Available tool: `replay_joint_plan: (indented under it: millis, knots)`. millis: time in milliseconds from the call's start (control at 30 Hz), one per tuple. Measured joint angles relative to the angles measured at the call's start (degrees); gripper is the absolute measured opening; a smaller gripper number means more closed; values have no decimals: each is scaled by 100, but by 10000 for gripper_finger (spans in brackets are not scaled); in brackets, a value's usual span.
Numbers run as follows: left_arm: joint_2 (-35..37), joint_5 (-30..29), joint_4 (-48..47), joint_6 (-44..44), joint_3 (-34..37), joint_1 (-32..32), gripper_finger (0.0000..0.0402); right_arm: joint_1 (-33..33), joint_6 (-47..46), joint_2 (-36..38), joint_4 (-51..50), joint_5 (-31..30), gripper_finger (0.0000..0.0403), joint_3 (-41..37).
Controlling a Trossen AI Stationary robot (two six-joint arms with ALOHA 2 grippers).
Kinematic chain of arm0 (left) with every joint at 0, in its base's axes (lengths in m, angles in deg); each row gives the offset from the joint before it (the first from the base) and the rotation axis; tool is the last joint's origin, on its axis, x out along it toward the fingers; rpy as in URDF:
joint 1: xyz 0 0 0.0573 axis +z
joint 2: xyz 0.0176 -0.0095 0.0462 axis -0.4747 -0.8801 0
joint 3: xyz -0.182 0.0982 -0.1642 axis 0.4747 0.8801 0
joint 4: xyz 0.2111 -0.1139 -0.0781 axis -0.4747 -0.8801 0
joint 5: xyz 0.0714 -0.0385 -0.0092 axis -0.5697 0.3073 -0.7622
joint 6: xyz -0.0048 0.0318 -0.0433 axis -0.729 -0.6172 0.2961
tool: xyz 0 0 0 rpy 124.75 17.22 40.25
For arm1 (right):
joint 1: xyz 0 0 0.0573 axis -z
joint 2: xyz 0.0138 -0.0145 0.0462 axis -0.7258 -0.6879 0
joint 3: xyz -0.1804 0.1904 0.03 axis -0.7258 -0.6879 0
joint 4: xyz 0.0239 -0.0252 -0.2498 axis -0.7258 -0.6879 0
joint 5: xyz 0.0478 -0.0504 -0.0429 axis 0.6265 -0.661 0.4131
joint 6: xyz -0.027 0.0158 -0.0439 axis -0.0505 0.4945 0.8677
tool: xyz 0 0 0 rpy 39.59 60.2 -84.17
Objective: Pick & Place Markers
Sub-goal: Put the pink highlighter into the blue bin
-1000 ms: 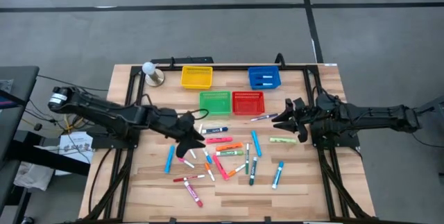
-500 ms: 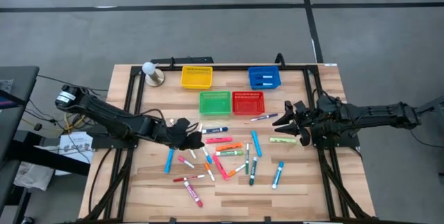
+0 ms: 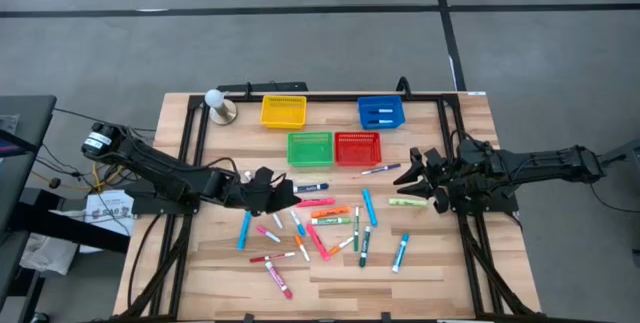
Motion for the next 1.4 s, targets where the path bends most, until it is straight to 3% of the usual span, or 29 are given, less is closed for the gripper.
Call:
replay_joint_plan:
  millis: [233,533,867,1400]
  knots:
    - [0,-194,-390,202,-350,-16,167,2,2,0,-3,0,113,0]
    - [0,-161,-2849,1016,-1169,-106,167,-2,225,34,-5,2,113,2]
    - [-765,846,-3167,1971,-1179,-318,167,-6,431,512,-2,355,113,4]
    - [-1448,1357,-3434,2465,-1177,-93,167,-4,557,1576,-97,307,113,4]
